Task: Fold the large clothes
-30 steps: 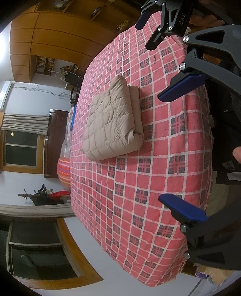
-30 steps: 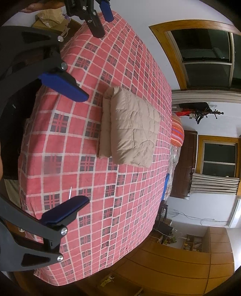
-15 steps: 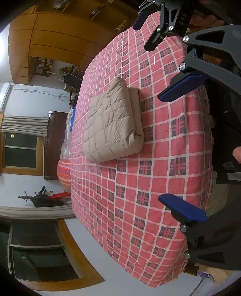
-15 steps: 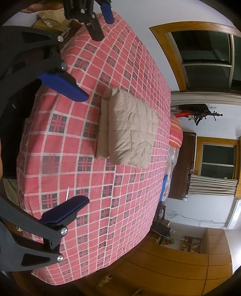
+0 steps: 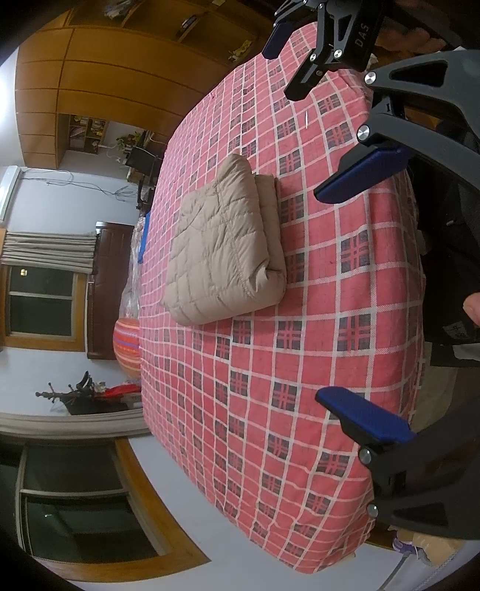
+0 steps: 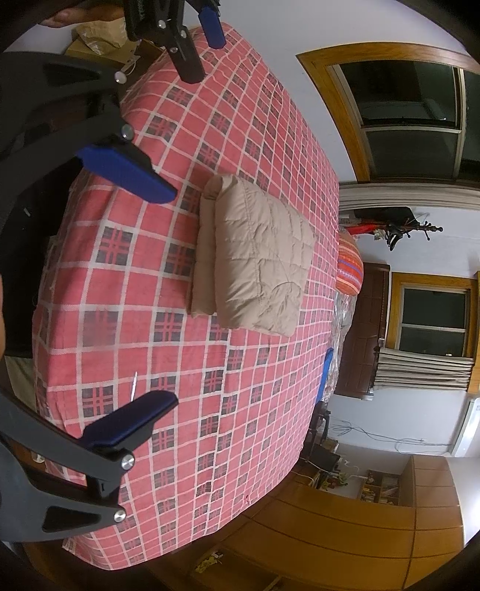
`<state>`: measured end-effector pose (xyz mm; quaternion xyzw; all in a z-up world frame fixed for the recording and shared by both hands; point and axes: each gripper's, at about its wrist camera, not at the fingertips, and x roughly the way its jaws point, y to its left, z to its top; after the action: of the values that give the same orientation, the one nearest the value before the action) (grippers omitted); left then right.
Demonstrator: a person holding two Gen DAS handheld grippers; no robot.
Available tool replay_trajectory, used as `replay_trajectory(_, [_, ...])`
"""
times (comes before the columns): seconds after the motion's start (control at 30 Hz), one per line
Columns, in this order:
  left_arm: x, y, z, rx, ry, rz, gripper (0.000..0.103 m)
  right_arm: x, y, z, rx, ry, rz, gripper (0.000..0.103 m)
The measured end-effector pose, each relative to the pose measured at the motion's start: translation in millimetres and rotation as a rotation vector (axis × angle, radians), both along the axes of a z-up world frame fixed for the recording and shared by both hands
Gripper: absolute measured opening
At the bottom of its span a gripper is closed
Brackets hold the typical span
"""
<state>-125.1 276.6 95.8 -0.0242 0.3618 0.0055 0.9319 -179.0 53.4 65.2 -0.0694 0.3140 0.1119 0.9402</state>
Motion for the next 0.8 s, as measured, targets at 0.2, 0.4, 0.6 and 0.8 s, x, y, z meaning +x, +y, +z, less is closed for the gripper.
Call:
replay_trajectory(0.2, [0.2,-0.2,-1.1,-0.003,0.005,0.001,0.099,0.3,-0.4,-0.6,0.001,0.004,-0.001,0.101])
replay_trajectory(0.4, [0.4,0.3,-2.1,-0.004,0.006,0.002,0.099,0.5,-1.2,-1.1,0.002,0.004,-0.005,0.101])
replay_trajectory(0.6, [-0.1,0.1,-1.8,-0.005,0.004,0.003,0.099,0.3,-1.3,-1.8,0.003,0.004,-0.006,0.101])
replay_trajectory(0.8, [0.7,0.5,-2.2,-0.005,0.005,0.002,0.099,0.3,-1.4,-1.9,0.002,0.002,-0.005,0.101])
